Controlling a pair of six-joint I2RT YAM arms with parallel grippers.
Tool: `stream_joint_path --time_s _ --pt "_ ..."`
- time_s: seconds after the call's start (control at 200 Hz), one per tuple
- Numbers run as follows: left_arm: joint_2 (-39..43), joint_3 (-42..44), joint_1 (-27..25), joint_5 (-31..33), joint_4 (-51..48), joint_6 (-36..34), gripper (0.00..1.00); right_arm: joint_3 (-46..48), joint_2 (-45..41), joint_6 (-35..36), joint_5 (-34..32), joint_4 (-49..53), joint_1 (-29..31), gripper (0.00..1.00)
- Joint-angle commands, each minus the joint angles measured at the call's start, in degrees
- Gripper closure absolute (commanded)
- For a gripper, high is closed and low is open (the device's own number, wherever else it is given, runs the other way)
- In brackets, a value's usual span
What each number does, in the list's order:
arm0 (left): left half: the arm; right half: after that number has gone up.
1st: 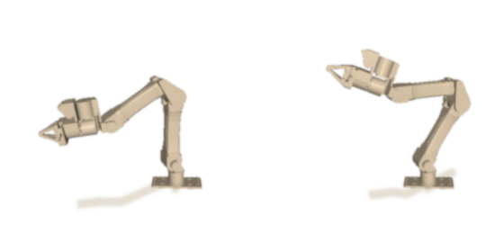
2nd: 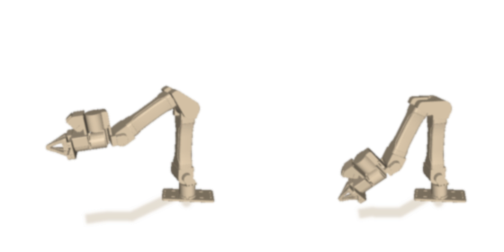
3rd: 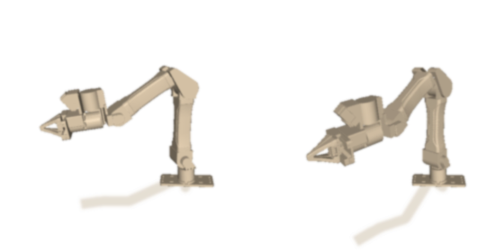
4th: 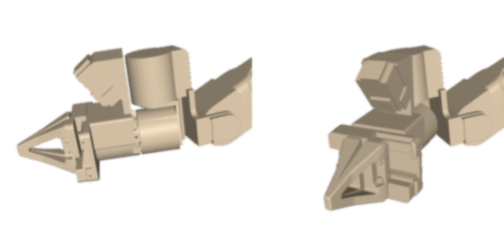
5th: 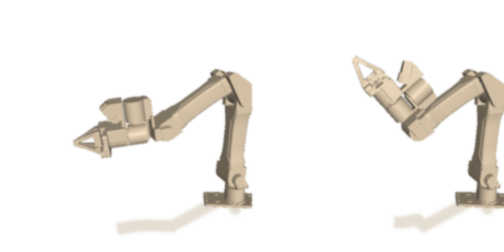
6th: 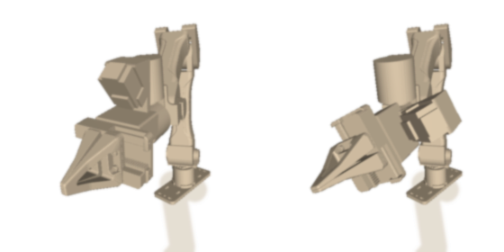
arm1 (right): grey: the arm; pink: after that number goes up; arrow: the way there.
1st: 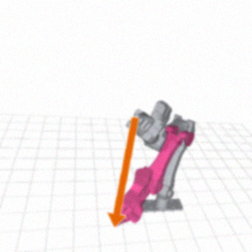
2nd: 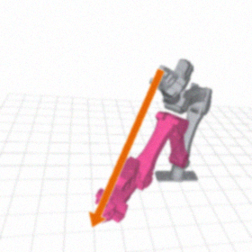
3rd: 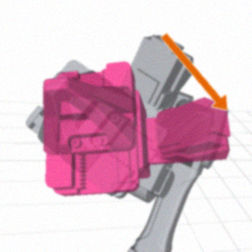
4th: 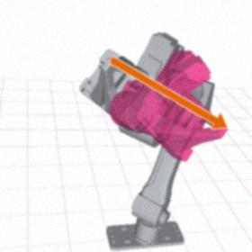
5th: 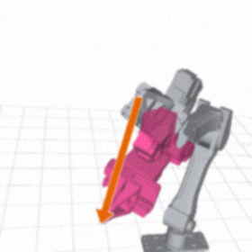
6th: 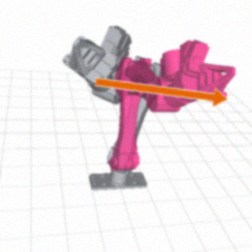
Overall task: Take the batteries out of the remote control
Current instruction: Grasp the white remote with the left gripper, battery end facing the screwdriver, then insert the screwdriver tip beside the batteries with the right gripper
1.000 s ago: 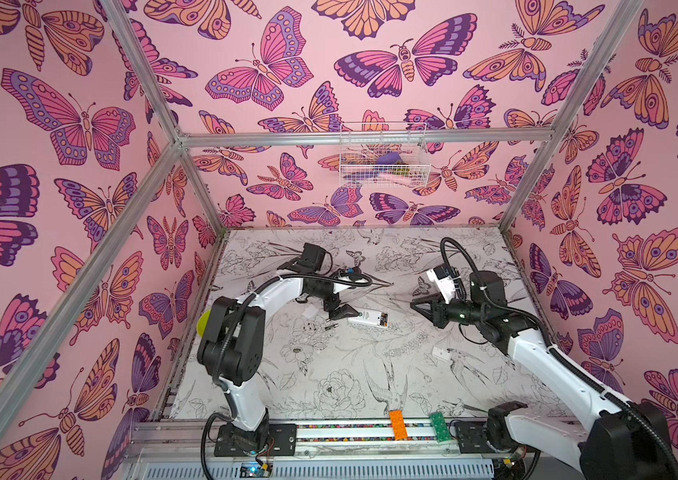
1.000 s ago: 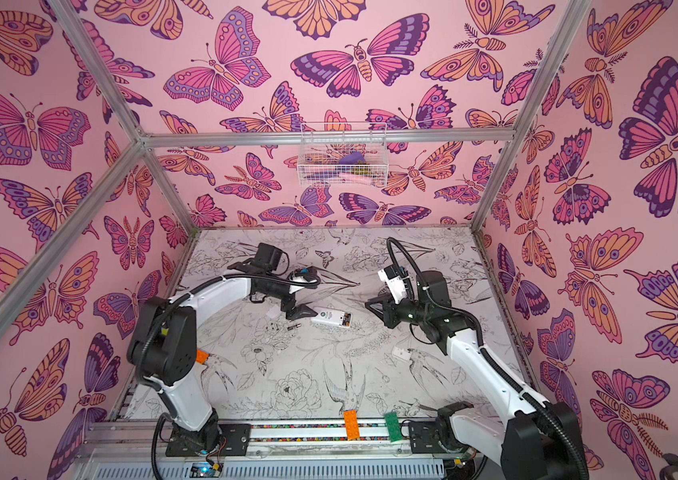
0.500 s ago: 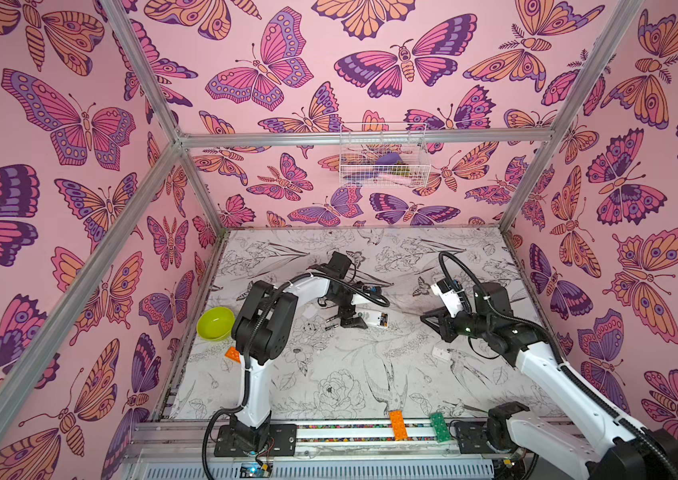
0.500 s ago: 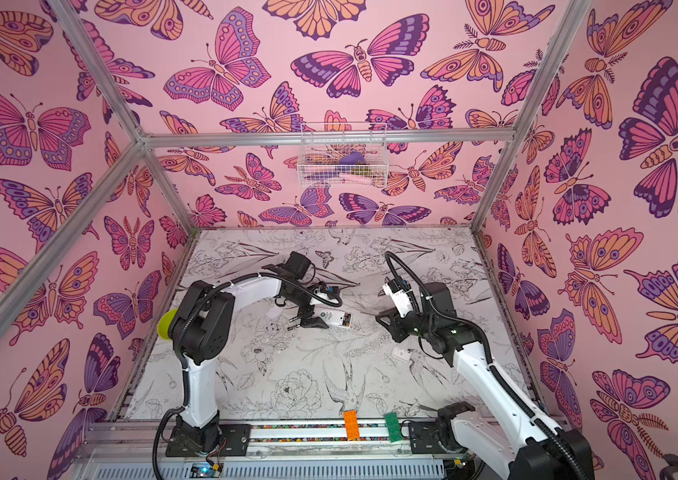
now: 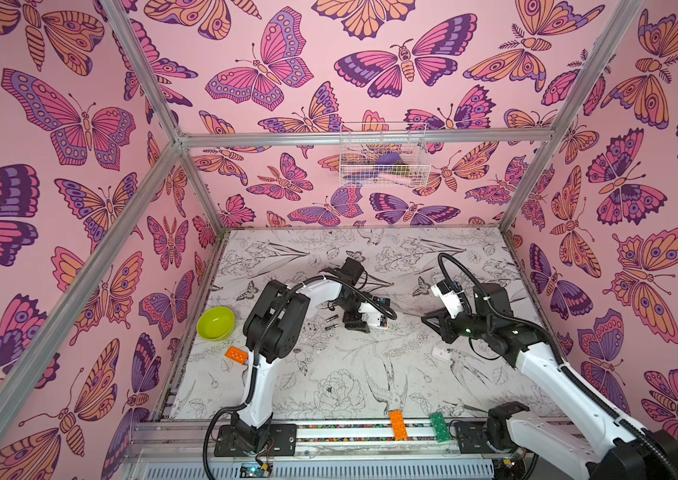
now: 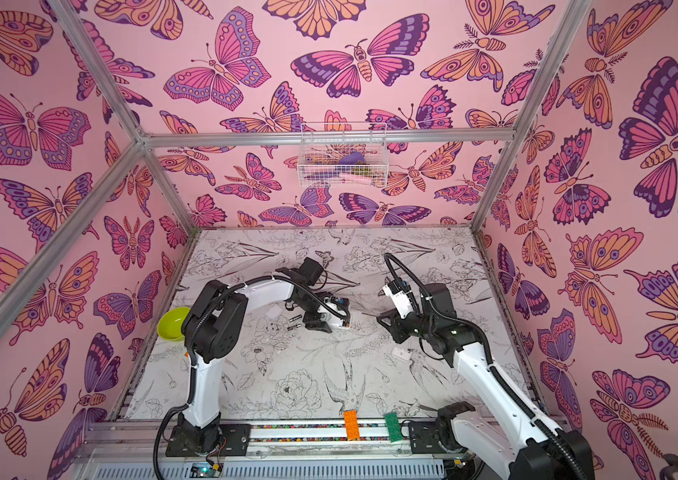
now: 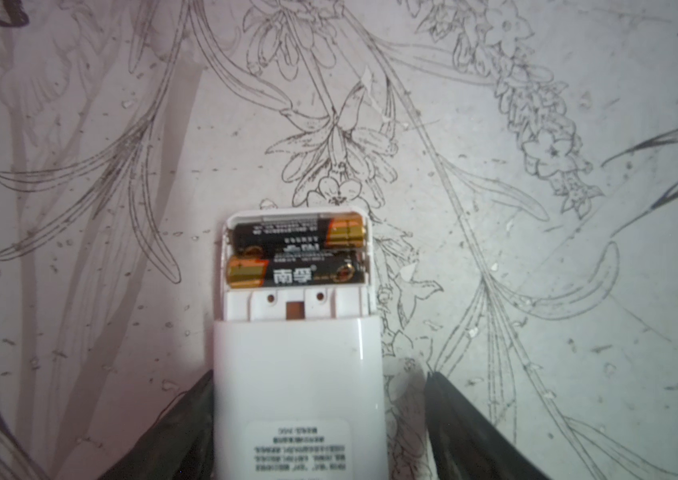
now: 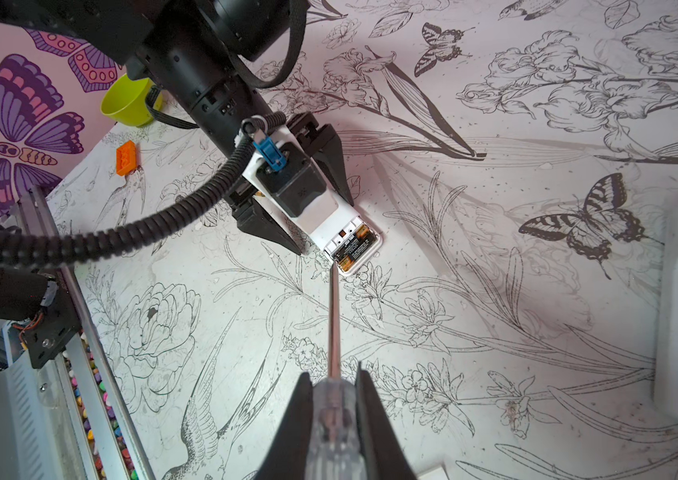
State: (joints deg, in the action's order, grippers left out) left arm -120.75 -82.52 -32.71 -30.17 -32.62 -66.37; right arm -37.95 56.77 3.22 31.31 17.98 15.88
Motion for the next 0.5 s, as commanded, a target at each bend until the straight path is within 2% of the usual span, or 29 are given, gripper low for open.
stream_joint_path --time_s 0.0,0.21,0.366,0.446,0.496 --pt "3.39 4.54 -1.30 0.85 -3.65 -1.45 0.31 0.42 -0.79 2.92 1.13 1.35 -0.17 1.00" --pt "9.37 11.84 -3.07 2.00 -3.46 -2.60 0.36 1.37 1.33 2.08 3.46 -1.19 0.07 1.00" --pt "10.96 13.87 -3.75 3.82 -3.41 -1.34 0.40 1.05 5.10 0.73 5.23 -2.75 1.57 1.00" --pt "11.50 14.99 -4.16 4.23 -3.18 -2.06 0.40 0.50 8.14 0.74 5.24 -3.48 2.94 1.00" --pt "11.38 15.20 -4.50 4.79 -2.86 -2.02 0.38 -0.28 10.57 1.09 7.91 -3.46 3.39 1.00"
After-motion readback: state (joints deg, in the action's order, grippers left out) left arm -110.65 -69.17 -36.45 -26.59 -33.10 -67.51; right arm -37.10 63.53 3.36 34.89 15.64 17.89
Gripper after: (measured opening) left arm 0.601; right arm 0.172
